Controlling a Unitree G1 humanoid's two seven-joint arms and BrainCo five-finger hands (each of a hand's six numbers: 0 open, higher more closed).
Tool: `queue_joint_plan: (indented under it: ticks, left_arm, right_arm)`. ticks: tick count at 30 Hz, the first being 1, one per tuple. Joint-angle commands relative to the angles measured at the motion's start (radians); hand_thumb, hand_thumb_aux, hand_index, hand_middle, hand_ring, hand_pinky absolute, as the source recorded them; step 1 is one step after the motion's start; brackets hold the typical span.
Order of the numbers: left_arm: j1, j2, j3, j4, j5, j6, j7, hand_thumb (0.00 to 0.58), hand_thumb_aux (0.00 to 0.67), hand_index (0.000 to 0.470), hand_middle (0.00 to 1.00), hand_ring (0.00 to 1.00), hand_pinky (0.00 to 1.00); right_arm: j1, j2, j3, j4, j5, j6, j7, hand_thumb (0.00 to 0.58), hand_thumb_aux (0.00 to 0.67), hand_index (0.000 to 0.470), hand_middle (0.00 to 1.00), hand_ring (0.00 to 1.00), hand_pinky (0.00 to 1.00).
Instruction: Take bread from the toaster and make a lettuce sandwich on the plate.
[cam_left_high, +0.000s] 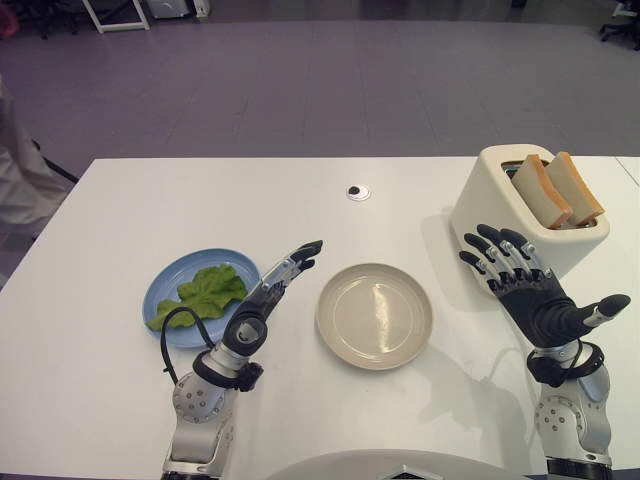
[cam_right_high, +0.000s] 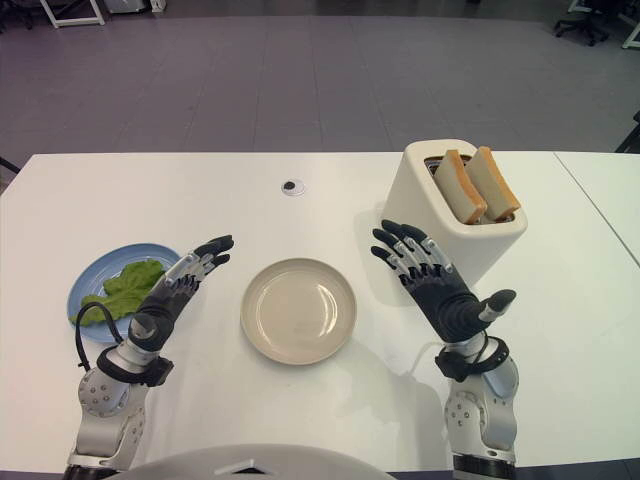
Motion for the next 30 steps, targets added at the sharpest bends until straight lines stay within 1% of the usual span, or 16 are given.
queue_joint_plan:
  ticks: [1,6,7,8,9,10,11,12,18,20,22,23,24,27,28,30]
  left_arm:
    - [0.001,0.002,0.007,-0.007,0.013,0.014,0.006,0.0,0.0,0.0,0.0,0.0,0.0]
    - [0.001,0.005,0.007,-0.009,0.01,0.017,0.007,0.0,0.0,0.0,0.0,0.0,0.0]
    - [0.001,0.005,0.006,-0.008,0.009,0.016,0.006,0.023,0.013,0.009,0.0,0.0,0.0]
    - [0.001,0.006,0.006,-0.009,0.008,0.016,0.006,0.255,0.168,0.118,0.0,0.0,0.0]
    - [0.001,0.006,0.005,-0.009,0.008,0.016,0.005,0.379,0.276,0.194,0.0,0.0,0.0]
    - [0.001,0.005,0.006,-0.009,0.008,0.016,0.006,0.349,0.247,0.173,0.0,0.0,0.0]
    - [0.001,0.005,0.006,-0.009,0.009,0.016,0.007,0.14,0.087,0.061,0.0,0.0,0.0]
    - [0.001,0.005,0.007,-0.009,0.01,0.016,0.008,0.0,0.0,0.0,0.0,0.0,0.0]
    - [0.002,0.003,0.007,-0.009,0.017,0.017,0.013,0.0,0.0,0.0,0.0,0.0,0.0]
    - [-0.001,0.002,0.005,-0.005,0.02,0.017,0.014,0.0,0.0,0.0,0.0,0.0,0.0]
    - [-0.006,0.001,0.002,0.003,0.023,0.016,0.013,0.0,0.0,0.0,0.0,0.0,0.0]
    - [-0.007,0.001,0.001,0.007,0.023,0.015,0.012,0.0,0.0,0.0,0.0,0.0,0.0]
    - [-0.005,-0.002,0.0,0.006,0.028,0.013,0.015,0.0,0.0,0.0,0.0,0.0,0.0]
    - [0.0,-0.013,-0.008,0.005,0.044,0.011,0.025,0.0,0.0,0.0,0.0,0.0,0.0]
    - [-0.001,-0.015,-0.012,0.005,0.048,0.012,0.027,0.0,0.0,0.0,0.0,0.0,0.0]
    - [-0.004,-0.018,-0.018,0.004,0.053,0.014,0.029,0.0,0.0,0.0,0.0,0.0,0.0]
  right_arm:
    - [-0.004,-0.01,-0.002,0.009,-0.027,0.005,-0.009,0.0,0.0,0.0,0.0,0.0,0.0]
    - [-0.005,-0.011,0.001,0.01,-0.033,0.01,-0.01,0.0,0.0,0.0,0.0,0.0,0.0]
    - [-0.005,-0.011,0.002,0.01,-0.034,0.01,-0.009,0.0,0.0,0.0,0.0,0.0,0.0]
    - [-0.005,-0.011,0.002,0.01,-0.035,0.011,-0.009,0.0,0.0,0.0,0.0,0.0,0.0]
    - [-0.005,-0.01,0.002,0.01,-0.035,0.011,-0.008,0.0,0.0,0.0,0.0,0.0,0.0]
    - [-0.005,-0.01,0.002,0.01,-0.035,0.011,-0.008,0.0,0.0,0.0,0.0,0.0,0.0]
    - [-0.005,-0.01,0.002,0.01,-0.035,0.011,-0.007,0.0,0.0,0.0,0.0,0.0,0.0]
    - [-0.005,-0.01,0.002,0.01,-0.036,0.011,-0.007,0.0,0.0,0.0,0.0,0.0,0.0]
    - [-0.014,-0.004,-0.008,0.009,-0.069,-0.016,-0.031,0.0,0.0,0.0,0.0,0.0,0.0]
    - [-0.036,-0.013,-0.037,-0.033,-0.123,-0.052,-0.087,0.0,0.0,0.0,0.0,0.0,0.0]
    - [-0.102,-0.061,-0.117,-0.077,-0.183,-0.056,-0.187,0.0,0.0,0.0,0.0,0.0,0.0]
    - [-0.138,-0.091,-0.159,-0.078,-0.236,-0.063,-0.235,0.0,0.0,0.0,0.0,0.0,0.0]
    - [-0.186,-0.141,-0.204,-0.043,-0.355,-0.097,-0.291,0.0,0.0,0.0,0.0,0.0,0.0]
    - [-0.294,-0.317,-0.284,0.133,-0.781,-0.179,-0.512,0.0,0.0,0.0,0.0,0.0,0.0]
    - [-0.309,-0.358,-0.292,0.196,-0.866,-0.187,-0.573,0.0,0.0,0.0,0.0,0.0,0.0]
    - [-0.322,-0.398,-0.302,0.285,-0.927,-0.178,-0.645,0.0,0.0,0.0,0.0,0.0,0.0]
